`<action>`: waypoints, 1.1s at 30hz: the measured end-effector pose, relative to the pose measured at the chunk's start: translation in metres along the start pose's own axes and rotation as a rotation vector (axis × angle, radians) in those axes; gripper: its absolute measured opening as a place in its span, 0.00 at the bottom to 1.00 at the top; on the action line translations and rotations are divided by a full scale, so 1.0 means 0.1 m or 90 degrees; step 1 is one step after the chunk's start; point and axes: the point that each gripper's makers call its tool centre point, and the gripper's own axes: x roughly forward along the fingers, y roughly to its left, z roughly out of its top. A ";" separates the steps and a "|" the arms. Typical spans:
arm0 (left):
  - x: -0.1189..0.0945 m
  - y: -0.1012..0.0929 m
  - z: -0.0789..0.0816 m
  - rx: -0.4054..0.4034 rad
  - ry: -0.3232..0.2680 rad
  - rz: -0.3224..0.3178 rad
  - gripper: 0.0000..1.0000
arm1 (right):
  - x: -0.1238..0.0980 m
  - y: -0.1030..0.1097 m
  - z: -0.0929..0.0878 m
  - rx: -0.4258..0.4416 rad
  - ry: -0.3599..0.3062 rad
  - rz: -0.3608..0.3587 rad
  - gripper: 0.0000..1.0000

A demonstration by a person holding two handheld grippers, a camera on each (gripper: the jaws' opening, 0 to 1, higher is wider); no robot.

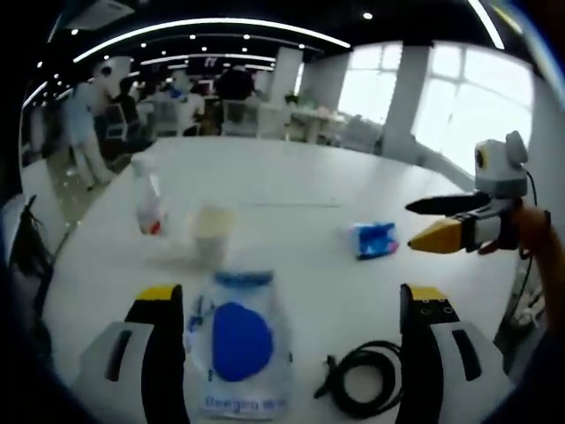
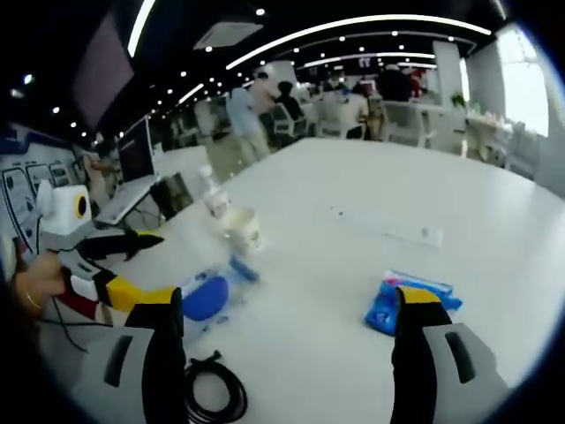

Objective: Arrange the tabletop items into an orderly group along one side of the table until the central work area is clear of visible clutter.

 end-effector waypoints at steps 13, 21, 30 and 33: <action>-0.29 0.32 -0.24 -0.023 0.019 0.045 0.99 | 0.19 0.21 -0.13 -0.035 0.025 0.042 0.96; -0.42 0.46 -0.36 -0.027 0.030 0.065 0.99 | 0.38 0.30 -0.30 -0.067 0.066 0.068 0.97; -0.50 0.56 -0.61 -0.052 0.059 0.085 0.99 | 0.58 0.38 -0.40 -0.087 0.086 0.092 0.97; -0.51 0.58 -0.68 -0.057 0.066 0.089 0.99 | 0.65 0.41 -0.40 -0.099 0.081 0.101 0.97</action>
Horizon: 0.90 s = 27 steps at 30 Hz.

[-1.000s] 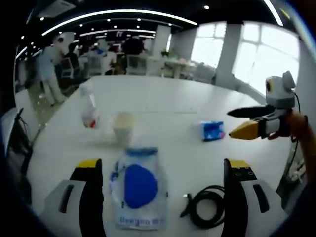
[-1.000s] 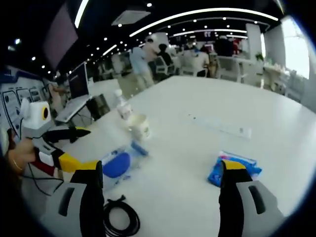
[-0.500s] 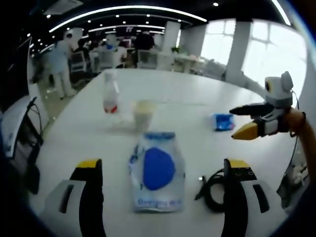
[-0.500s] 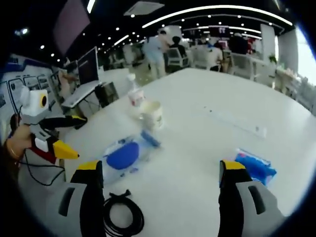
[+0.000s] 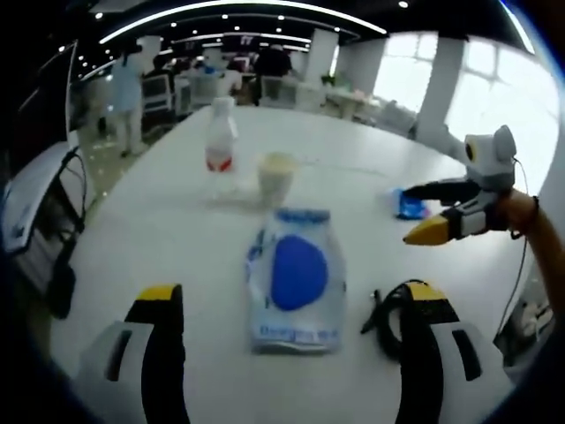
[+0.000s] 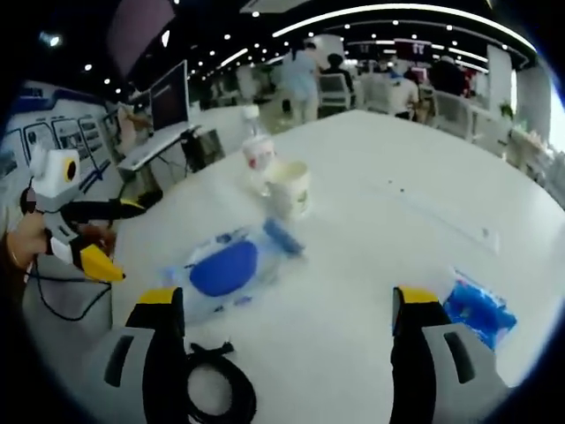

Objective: Arrange the tabletop items into an orderly group along one side of the table until the central work area is clear of visible clutter.

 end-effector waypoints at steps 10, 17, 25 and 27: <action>0.09 0.05 -0.29 -0.020 0.041 0.001 0.99 | 0.28 0.03 -0.03 -0.053 0.004 0.019 0.93; 0.13 0.05 -0.49 -0.043 0.074 -0.002 0.97 | 0.46 0.04 -0.01 -0.082 0.002 0.027 0.88; 0.15 -0.02 -0.63 -0.066 0.098 0.001 0.88 | 0.67 0.06 -0.01 -0.112 0.008 0.037 0.80; 0.16 -0.03 -0.65 -0.072 0.099 -0.001 0.87 | 0.71 0.08 0.00 -0.117 0.007 0.040 0.79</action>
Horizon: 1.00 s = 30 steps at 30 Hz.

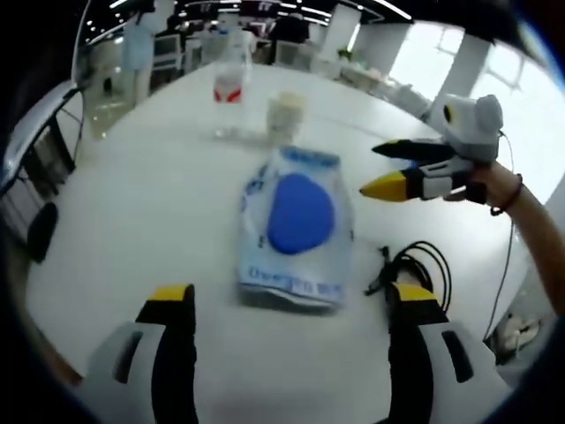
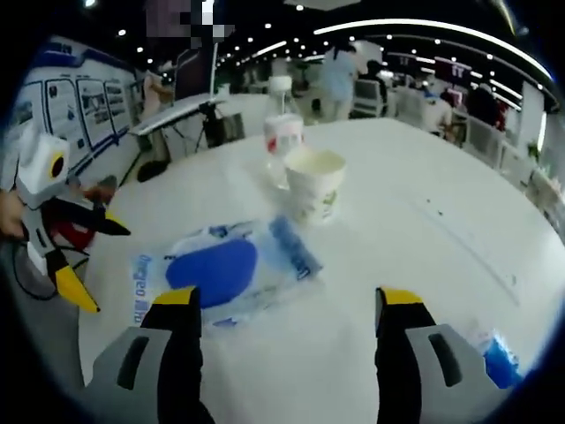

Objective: Arrange the tabletop items into an orderly group along one side of the table until the central work area is clear of visible clutter.

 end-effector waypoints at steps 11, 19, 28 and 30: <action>0.09 -0.14 -0.24 -0.091 0.052 -0.028 0.67 | 0.17 0.05 0.01 -0.047 0.006 0.009 0.60; 0.17 -0.23 -0.31 -0.112 0.068 -0.047 0.56 | 0.25 0.04 0.03 -0.070 0.018 0.010 0.58; 0.22 -0.32 -0.31 -0.134 0.068 -0.059 0.48 | 0.34 -0.04 0.01 -0.098 0.032 0.003 0.50; 0.23 -0.32 -0.31 -0.137 0.069 -0.058 0.43 | 0.37 -0.07 0.03 -0.100 0.027 -0.005 0.48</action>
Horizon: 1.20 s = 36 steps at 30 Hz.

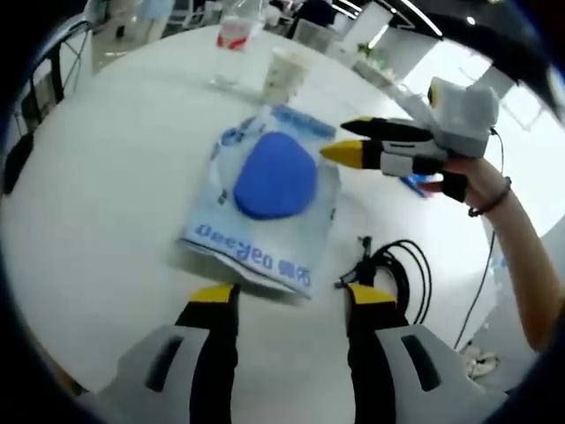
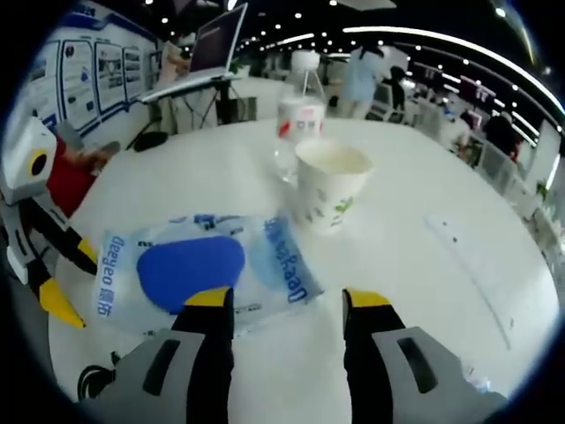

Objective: Arrange the tabletop items into an orderly group along one side of the table until the central work area is clear of visible clutter.

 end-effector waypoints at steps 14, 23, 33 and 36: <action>0.09 -0.02 -0.04 -0.093 0.009 -0.022 0.21 | 0.12 0.01 -0.03 -0.071 0.024 0.009 0.31; 0.12 -0.02 -0.06 -0.152 0.022 -0.043 0.08 | 0.13 -0.02 -0.05 -0.087 0.036 0.006 0.22; 0.10 -0.03 -0.04 -0.133 0.033 -0.044 0.05 | 0.10 -0.09 -0.09 -0.086 0.045 -0.002 0.07; 0.09 -0.03 -0.04 -0.131 0.032 -0.046 0.04 | 0.08 -0.09 -0.09 -0.085 0.047 0.000 0.04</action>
